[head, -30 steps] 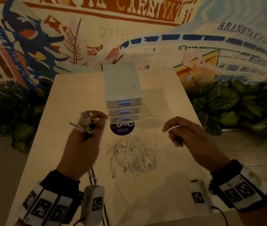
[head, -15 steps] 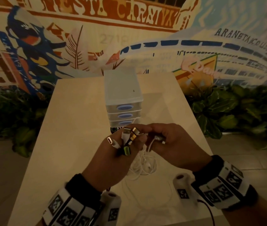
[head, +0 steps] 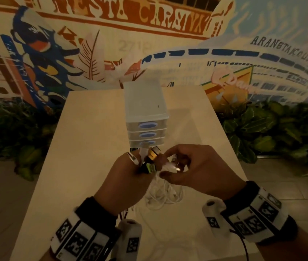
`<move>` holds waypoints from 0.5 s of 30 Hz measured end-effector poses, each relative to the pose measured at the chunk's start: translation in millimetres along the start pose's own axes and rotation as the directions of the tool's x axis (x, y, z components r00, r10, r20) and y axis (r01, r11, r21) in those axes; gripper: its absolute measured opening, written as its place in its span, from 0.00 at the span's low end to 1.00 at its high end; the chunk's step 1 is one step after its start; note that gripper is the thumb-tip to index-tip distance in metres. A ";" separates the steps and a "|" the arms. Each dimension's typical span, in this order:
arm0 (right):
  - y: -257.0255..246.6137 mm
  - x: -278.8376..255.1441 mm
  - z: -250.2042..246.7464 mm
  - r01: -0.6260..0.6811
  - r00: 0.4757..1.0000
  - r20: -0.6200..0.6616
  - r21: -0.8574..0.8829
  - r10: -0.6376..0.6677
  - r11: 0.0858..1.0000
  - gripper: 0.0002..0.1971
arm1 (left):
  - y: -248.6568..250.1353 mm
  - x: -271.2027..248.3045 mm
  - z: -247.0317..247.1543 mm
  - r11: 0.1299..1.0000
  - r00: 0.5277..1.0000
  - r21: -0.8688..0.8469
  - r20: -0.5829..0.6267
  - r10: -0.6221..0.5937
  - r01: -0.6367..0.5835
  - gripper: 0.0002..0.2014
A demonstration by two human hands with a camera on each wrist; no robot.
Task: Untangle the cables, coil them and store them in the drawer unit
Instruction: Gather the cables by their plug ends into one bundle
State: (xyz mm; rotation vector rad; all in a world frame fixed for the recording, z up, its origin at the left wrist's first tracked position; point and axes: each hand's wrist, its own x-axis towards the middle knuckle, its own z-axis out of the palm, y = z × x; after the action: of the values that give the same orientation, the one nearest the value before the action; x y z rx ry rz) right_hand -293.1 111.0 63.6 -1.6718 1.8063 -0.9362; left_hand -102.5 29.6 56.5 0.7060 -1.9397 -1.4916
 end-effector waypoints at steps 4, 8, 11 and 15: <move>15.6 -6.7 -28.4 -0.018 0.996 -0.092 0.016 0.019 1.000 0.14 | 7.1 3.2 -12.9 0.994 0.960 -0.067 -0.263 -0.098 0.083 0.11; 40.1 -30.9 -69.8 -0.036 0.914 -0.401 0.064 0.059 0.997 0.12 | 12.0 5.9 -33.6 0.962 0.892 -0.236 -0.394 -0.222 0.135 0.16; 67.7 -63.1 -102.9 -0.190 0.851 -0.497 0.011 0.171 0.982 0.21 | 17.2 7.5 -47.6 0.909 0.898 -0.414 -0.381 -0.218 0.045 0.17; 130.4 -117.7 -102.7 -0.453 0.864 -0.315 -0.151 0.392 0.878 0.21 | 23.7 5.2 -56.6 0.942 0.919 -0.336 -0.372 -0.131 -0.002 0.27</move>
State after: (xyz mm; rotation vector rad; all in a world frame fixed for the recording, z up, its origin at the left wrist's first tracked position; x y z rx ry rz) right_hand -440.7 243.6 18.7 -1.2111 2.4193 -0.8201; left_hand -66.5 -6.0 91.5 0.8455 -1.3386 -1.5296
